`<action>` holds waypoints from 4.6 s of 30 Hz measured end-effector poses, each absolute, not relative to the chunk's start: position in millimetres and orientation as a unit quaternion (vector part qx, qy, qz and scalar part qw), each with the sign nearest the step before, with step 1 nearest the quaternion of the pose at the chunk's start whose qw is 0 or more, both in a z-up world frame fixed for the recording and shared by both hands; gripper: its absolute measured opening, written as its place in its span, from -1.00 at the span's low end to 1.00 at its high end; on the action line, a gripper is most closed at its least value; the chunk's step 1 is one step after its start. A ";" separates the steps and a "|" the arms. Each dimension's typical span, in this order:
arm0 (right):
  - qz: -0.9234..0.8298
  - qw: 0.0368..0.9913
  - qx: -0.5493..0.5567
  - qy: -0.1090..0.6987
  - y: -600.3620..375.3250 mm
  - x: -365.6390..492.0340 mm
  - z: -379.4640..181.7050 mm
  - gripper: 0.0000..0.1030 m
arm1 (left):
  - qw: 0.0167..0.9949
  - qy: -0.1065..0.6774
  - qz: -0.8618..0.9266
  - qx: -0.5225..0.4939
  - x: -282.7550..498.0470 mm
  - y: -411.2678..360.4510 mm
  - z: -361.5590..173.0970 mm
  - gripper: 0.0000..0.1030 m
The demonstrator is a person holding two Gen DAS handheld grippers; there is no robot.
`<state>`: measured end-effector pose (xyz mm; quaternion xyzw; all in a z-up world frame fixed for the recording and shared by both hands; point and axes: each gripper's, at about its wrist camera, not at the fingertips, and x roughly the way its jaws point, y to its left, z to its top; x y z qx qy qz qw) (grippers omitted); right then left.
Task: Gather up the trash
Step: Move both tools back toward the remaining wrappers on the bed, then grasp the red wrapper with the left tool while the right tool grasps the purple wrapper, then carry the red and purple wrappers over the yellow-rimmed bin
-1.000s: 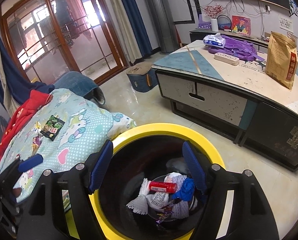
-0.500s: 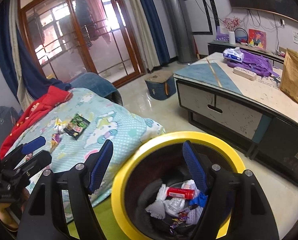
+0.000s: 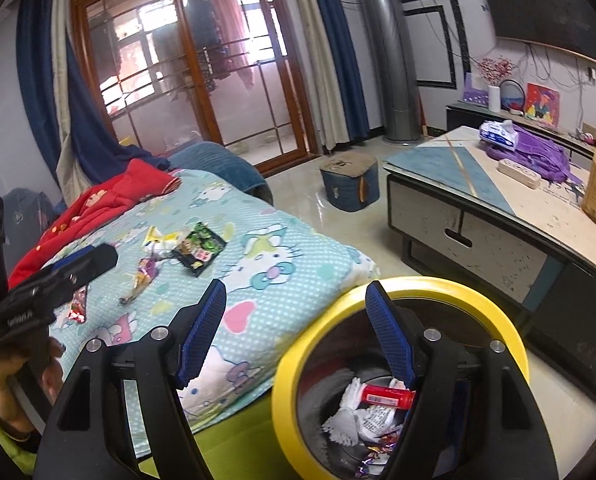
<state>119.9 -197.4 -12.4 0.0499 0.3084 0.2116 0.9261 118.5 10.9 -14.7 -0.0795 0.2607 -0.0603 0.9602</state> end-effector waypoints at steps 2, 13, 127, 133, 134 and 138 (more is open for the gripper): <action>0.217 0.925 0.045 0.308 -191.4 118.6 -11.9 0.35 | 0.961 0.257 -0.051 -0.084 117.7 18.5 -12.7 0.78; 0.251 0.916 0.026 0.313 -153.4 115.1 -10.0 0.35 | 0.964 0.248 0.007 -0.101 111.0 61.9 -7.1 0.78; 0.231 0.896 0.054 0.375 -154.2 153.4 -42.5 -0.87 | 0.930 0.317 -0.140 -0.125 103.9 7.3 -37.0 -0.72; 0.213 0.903 0.059 0.368 -180.0 148.3 -37.7 -0.87 | 0.930 0.313 -0.158 -0.109 106.1 -10.4 -34.2 -0.72; 0.210 0.905 0.059 0.366 -184.7 147.4 -36.6 -0.87 | 0.930 0.313 -0.162 -0.105 106.3 -14.2 -33.7 -0.72; 0.196 0.910 0.059 0.362 -203.8 143.4 -34.8 -0.87 | 0.929 0.312 -0.177 -0.091 105.8 -28.5 -32.8 -0.72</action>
